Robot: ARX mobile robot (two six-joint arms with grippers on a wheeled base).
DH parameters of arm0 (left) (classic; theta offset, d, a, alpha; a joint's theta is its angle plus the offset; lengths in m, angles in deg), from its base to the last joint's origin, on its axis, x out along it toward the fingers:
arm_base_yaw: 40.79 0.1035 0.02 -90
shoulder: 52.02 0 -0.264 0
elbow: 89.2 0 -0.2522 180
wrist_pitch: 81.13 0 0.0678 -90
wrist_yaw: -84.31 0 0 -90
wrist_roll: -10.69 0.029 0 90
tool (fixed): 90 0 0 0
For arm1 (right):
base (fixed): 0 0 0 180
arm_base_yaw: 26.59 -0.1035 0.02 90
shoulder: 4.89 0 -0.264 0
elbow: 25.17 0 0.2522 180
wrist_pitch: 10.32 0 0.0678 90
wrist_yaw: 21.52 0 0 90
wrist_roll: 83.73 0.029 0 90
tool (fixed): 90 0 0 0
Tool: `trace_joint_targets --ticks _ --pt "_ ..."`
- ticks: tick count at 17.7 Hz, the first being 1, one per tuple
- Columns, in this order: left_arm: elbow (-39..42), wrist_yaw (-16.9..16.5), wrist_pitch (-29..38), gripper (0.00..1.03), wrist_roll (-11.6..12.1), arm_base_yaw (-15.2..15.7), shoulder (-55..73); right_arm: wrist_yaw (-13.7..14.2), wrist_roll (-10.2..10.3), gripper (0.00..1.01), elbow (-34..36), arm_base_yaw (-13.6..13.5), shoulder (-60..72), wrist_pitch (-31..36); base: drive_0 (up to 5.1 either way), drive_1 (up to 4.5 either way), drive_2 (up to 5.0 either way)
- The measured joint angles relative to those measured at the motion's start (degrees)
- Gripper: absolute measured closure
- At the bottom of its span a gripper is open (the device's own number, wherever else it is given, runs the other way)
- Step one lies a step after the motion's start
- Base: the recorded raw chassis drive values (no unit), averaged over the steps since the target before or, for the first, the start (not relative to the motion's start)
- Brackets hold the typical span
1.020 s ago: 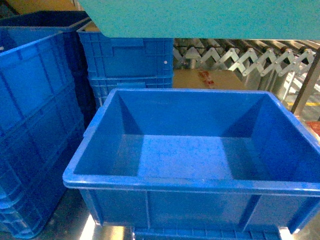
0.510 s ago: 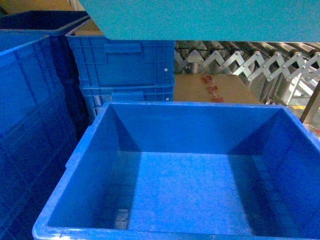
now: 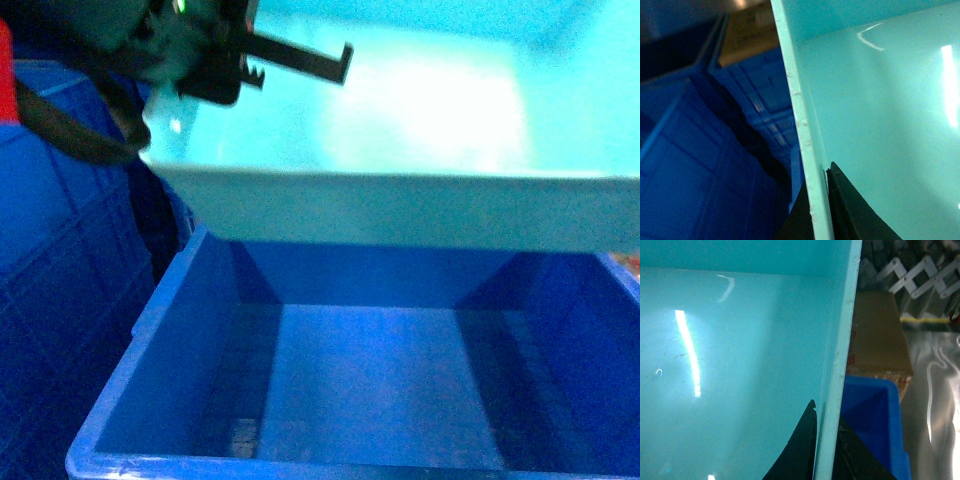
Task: Stack blue boxes stably on right
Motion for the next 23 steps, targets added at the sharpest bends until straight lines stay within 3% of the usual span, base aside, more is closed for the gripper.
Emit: trace_joint_targets --ticks 1,4,7,9,12,15,23 --pt "0.0 -0.2 -0.6 1.01 -1.0 0.2 1.3 0.0 -0.7 0.95 0.0 0.0 1.6 -0.2 0.0 0.0 0.0" --pt "-2.5 -2.3 -5.4 1.01 -6.8 1.4 9.6 0.2 -2.0 0.95 -1.2 0.0 9.9 -1.4 0.0 0.0 0.0" --pt "-7.0 -3.2 -5.9 1.01 -9.8 2.9 16.1 0.2 -4.5 0.95 -6.4 0.1 17.7 -1.0 0.0 0.0 0.0" --pt "-8.1 -3.7 -7.6 1.01 -13.8 4.2 19.5 0.1 -6.2 0.95 -9.6 0.1 21.7 -1.8 0.0 0.0 0.0" --pt "-4.5 -4.6 -7.0 1.01 -17.3 4.4 19.9 -1.0 -6.5 0.95 -9.5 1.0 23.5 -2.6 0.0 0.0 0.0" --pt "-2.5 -5.6 -6.5 1.01 -18.7 4.4 19.6 -1.6 -7.2 0.95 -7.3 1.9 23.7 -2.2 0.0 0.0 0.0" --pt "-3.4 -6.1 -9.2 1.01 -18.7 4.1 19.6 -1.6 -7.2 0.95 -5.2 2.0 23.7 -0.9 0.0 0.0 0.0"
